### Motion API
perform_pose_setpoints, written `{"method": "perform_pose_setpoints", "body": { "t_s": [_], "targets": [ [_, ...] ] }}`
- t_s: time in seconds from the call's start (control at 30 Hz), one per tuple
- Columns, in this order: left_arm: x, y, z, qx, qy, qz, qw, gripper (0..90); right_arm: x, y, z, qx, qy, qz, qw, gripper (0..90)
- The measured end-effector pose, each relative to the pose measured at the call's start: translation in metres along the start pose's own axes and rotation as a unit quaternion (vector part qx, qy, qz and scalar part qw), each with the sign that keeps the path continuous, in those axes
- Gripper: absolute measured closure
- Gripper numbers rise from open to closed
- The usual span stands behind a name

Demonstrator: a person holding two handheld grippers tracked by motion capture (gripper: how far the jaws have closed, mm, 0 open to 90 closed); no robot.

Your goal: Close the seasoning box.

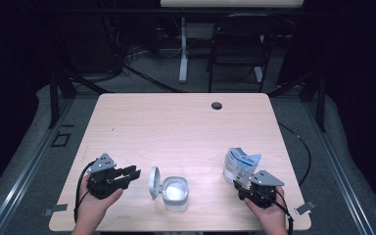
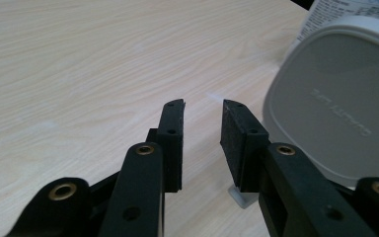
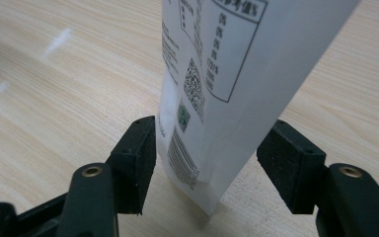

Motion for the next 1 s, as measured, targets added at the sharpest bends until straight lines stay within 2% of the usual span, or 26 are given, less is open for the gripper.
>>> {"method": "perform_pose_setpoints", "body": {
  "t_s": [0.1,0.13,0.17,0.2,0.5,0.53,0.73,1.0],
  "targets": [
    [-0.001,-0.003,-0.005,0.004,0.011,0.000,0.9999,74.8,0.000,0.000,0.000,0.000,0.000,0.000,1.0000,40.0],
    [-0.002,-0.004,-0.009,0.010,0.015,-0.001,0.9998,77.4,0.000,0.000,0.000,-0.001,0.000,0.001,1.0000,40.0],
    [-0.002,-0.004,-0.009,0.010,0.015,-0.001,0.9998,78.1,0.000,0.000,0.000,-0.001,0.000,0.001,1.0000,40.0],
    [-0.002,-0.005,-0.013,0.019,0.018,0.005,0.9997,78.7,0.000,0.000,-0.001,-0.001,0.002,0.002,1.0000,40.0],
    [-0.004,-0.006,-0.021,0.029,0.030,0.012,0.9990,88.2,0.000,-0.001,0.000,-0.001,0.001,0.003,1.0000,40.0],
    [-0.006,-0.008,-0.024,0.036,0.032,0.012,0.9988,89.8,0.000,-0.001,0.000,-0.001,0.001,0.003,1.0000,39.9],
    [-0.008,-0.011,-0.032,0.045,0.047,0.012,0.9978,90.0,0.001,-0.001,0.001,0.001,0.000,0.002,1.0000,39.8],
    [-0.011,-0.013,-0.039,0.058,0.054,0.019,0.9966,90.0,0.000,-0.001,0.001,-0.002,0.002,0.006,1.0000,39.8]
  ]
}}
Point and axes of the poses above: each handheld gripper's, and its own axes: x roughly forward along the jaws, y roughly out of its underside, z roughly to its left, the point moved 4 cm from there along x, roughly forward along the jaws, and after that the axes turned 1 degree about -y, right-handed, at the moved point
